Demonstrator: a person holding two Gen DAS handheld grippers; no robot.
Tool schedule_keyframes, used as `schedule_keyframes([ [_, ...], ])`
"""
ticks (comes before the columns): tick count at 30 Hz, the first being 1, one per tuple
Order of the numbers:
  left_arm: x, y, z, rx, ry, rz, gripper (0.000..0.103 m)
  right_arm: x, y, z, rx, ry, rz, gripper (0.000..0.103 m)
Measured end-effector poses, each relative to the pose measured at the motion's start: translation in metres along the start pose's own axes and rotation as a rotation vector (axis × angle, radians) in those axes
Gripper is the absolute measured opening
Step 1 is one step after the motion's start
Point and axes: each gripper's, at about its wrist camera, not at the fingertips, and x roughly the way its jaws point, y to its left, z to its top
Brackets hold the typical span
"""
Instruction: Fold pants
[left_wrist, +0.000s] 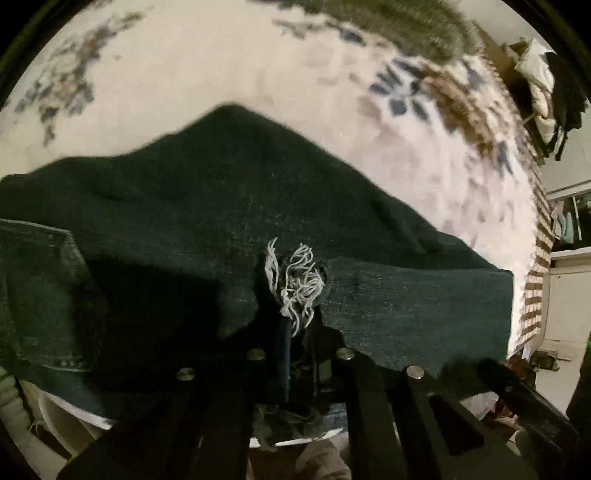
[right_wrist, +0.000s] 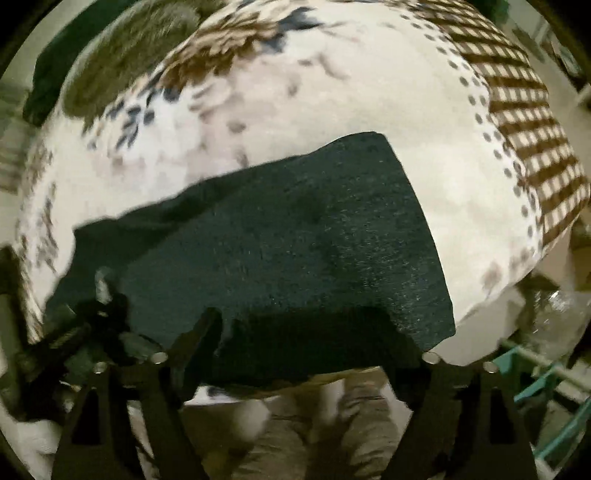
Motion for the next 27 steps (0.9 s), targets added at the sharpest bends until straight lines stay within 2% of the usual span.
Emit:
schedule_keyframes([
  [3, -0.018, 0.008, -0.003, -0.006, -0.043, 0.012, 0.005, 0.005, 0.018, -0.001, -0.061, 0.002, -0.072, 0.098],
  [6, -0.023, 0.023, -0.002, -0.045, -0.060, 0.024, 0.005, 0.014, 0.031, 0.002, -0.078, 0.010, -0.075, 0.098],
  [10, -0.007, 0.036, 0.001, -0.070, -0.038, 0.018, 0.006, 0.028, 0.038, 0.002, -0.093, 0.035, -0.094, 0.098],
  [13, -0.001, 0.041, -0.001, -0.077, -0.012, 0.007, 0.012, 0.035, 0.043, 0.000, -0.105, 0.041, -0.098, 0.098],
  [14, -0.004, 0.047, -0.001, -0.099, -0.005, -0.006, 0.020, 0.034, 0.044, 0.000, -0.106, 0.041, -0.090, 0.098],
  [15, -0.007, 0.049, -0.001, -0.108, -0.007, -0.009, 0.035, 0.034, 0.045, -0.001, -0.108, 0.044, -0.082, 0.098],
  [16, -0.012, 0.053, -0.003, -0.119, -0.016, -0.015, 0.044, 0.034, 0.048, -0.001, -0.110, 0.048, -0.077, 0.098],
  [17, -0.022, 0.060, -0.006, -0.139, -0.033, -0.032, 0.060, 0.033, 0.050, -0.003, -0.112, 0.055, -0.068, 0.098],
  [18, -0.032, 0.070, -0.011, -0.164, -0.050, -0.069, 0.070, 0.033, 0.052, -0.004, -0.115, 0.062, -0.057, 0.098],
  [19, -0.038, 0.077, -0.015, -0.184, -0.058, -0.088, 0.071, 0.032, 0.057, -0.003, -0.120, 0.066, -0.051, 0.098],
  [22, -0.073, 0.132, -0.043, -0.379, -0.134, -0.168, 0.072, 0.029, 0.072, -0.005, -0.156, 0.076, -0.040, 0.098],
  [24, -0.085, 0.168, -0.062, -0.530, -0.181, -0.182, 0.071, 0.030, 0.085, -0.002, -0.184, 0.084, -0.035, 0.098],
  [25, -0.092, 0.197, -0.078, -0.664, -0.232, -0.200, 0.071, 0.031, 0.092, -0.005, -0.198, 0.087, -0.034, 0.098],
  [27, -0.094, 0.232, -0.096, -0.814, -0.276, -0.176, 0.071, 0.034, 0.104, -0.005, -0.229, 0.093, -0.036, 0.098],
])
